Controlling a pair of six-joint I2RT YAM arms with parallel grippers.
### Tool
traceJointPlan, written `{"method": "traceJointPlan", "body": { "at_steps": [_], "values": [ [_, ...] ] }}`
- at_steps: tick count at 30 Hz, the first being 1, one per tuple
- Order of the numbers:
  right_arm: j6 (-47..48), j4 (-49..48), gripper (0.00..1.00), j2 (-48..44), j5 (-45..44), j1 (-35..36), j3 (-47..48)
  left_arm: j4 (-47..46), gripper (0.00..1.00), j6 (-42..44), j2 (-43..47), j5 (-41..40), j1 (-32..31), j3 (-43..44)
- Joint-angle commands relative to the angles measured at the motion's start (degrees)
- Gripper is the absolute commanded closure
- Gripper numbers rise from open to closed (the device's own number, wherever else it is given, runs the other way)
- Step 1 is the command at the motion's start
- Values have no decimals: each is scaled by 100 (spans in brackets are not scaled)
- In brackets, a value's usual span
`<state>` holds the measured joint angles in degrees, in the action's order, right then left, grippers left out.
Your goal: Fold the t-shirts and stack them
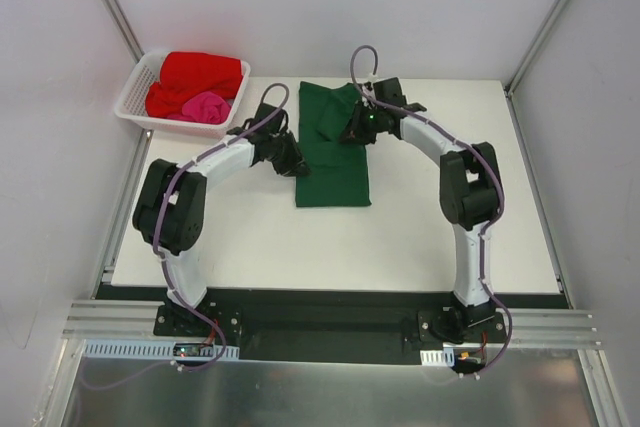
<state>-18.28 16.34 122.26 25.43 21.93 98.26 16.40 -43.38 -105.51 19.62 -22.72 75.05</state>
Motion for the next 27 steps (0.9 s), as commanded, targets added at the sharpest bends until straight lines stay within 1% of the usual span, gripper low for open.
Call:
{"method": "traceJointPlan", "body": {
  "at_steps": [1,6,11,14,16,17,18,19,20,21,22,23,24,25,26,27],
  "values": [
    [-431,-289,83,482,-99,39,176,-768,87,-697,180,183,-233,-857],
    [-299,-149,83,817,-433,-14,290,-1025,88,-839,119,253,-259,-1387],
    [-273,-183,83,914,-697,-207,369,-1034,88,-778,338,25,-268,-1923],
    [-220,-201,81,932,-619,-330,483,-1025,87,-629,453,129,-268,-2081],
    [-246,-140,80,844,-338,-400,589,-1025,87,-410,523,296,-268,-2012],
    [-220,-148,76,748,-215,-392,615,-990,87,-348,593,419,-268,-1985],
    [-80,-148,74,451,-5,-383,616,-946,86,-269,820,455,-268,-1968],
    [34,34,67,283,49,-357,642,-876,83,-111,970,447,-268,-1907],
    [140,210,63,90,93,-348,659,-763,80,-14,1119,420,-268,-1854],
    [376,403,58,-365,172,-322,607,-535,77,91,1460,368,-268,-1801],
    [474,805,47,-604,147,-313,485,-394,73,293,1638,350,-268,-1731],
    [553,992,41,-920,25,-295,310,-288,58,382,1813,306,-268,-1713],
    [632,1090,35,-1210,-125,-260,-266,-104,52,452,2146,262,-259,-1756],
    [703,1117,25,-1805,-143,-242,-594,-41,45,583,2306,218,-259,-1809],
    [703,1135,21,-2054,-178,-242,-910,11,36,602,2455,131,-242,-1879],
    [712,1213,18,-2283,-222,-207,-1531,82,34,620,2666,43,-216,-2019]
  ]
}}
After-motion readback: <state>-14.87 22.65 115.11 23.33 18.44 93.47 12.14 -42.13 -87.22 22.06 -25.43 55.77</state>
